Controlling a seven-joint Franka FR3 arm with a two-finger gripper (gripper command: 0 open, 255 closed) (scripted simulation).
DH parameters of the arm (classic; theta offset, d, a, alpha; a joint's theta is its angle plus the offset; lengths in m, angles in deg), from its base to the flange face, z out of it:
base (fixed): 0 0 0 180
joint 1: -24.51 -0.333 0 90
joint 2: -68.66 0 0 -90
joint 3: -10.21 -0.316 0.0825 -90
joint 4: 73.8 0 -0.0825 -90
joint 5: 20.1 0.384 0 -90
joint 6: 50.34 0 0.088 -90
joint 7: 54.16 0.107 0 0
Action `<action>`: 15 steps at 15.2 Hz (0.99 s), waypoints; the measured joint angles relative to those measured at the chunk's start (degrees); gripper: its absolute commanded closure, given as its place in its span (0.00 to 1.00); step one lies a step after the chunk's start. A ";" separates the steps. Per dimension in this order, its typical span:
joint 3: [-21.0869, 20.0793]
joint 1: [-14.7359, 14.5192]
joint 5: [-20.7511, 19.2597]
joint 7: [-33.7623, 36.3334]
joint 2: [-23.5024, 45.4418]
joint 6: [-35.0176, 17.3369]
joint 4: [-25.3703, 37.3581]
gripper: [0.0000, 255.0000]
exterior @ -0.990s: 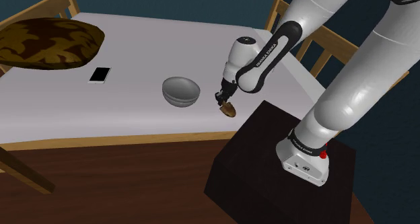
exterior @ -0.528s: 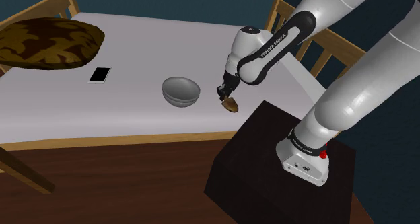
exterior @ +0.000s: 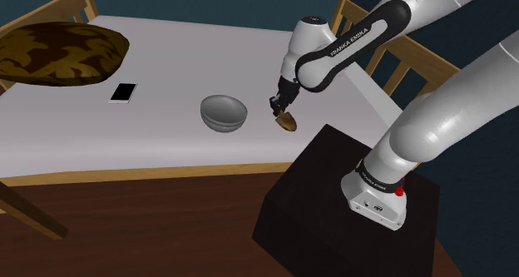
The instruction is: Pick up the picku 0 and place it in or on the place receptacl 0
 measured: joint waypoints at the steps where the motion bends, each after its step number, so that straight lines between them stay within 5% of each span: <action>1: 0.18 0.01 0.08 -0.28 -0.73 0.92 0.18 1.00; 13: 0.81 -0.68 0.93 -0.92 -9.97 13.32 3.37 1.00; 15: 0.01 -0.81 0.81 0.16 -7.39 13.53 6.18 1.00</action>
